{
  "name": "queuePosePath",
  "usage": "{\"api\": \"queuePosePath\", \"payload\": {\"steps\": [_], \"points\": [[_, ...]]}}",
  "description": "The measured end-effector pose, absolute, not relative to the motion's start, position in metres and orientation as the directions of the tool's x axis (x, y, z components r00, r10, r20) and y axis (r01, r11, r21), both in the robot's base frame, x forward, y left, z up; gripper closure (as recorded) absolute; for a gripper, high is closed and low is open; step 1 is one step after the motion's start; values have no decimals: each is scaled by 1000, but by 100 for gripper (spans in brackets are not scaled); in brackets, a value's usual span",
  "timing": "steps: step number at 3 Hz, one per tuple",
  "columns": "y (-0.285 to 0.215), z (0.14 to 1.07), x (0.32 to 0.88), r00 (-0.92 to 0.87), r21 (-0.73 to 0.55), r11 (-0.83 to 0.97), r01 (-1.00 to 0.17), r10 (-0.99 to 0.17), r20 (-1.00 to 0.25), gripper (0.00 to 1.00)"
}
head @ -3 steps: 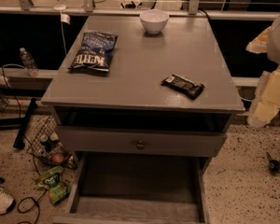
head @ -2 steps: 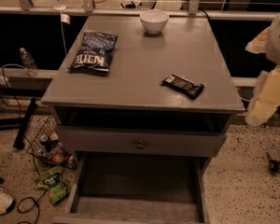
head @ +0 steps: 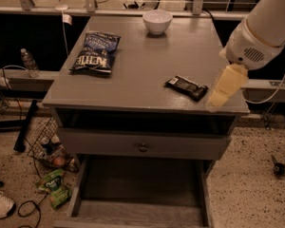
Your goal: Place rxbar chocolate into middle drawer
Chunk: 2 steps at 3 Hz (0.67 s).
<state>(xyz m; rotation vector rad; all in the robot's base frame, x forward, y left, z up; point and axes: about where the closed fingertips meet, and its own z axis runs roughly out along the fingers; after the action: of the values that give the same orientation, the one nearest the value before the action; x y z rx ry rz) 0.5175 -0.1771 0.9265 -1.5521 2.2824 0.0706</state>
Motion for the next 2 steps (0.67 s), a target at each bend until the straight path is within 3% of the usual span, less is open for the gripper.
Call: {"api": "queuePosePath", "payload": {"steps": [2], "points": [[-144,890,599,-401,-180,511,-840,-810,-428,0]]}}
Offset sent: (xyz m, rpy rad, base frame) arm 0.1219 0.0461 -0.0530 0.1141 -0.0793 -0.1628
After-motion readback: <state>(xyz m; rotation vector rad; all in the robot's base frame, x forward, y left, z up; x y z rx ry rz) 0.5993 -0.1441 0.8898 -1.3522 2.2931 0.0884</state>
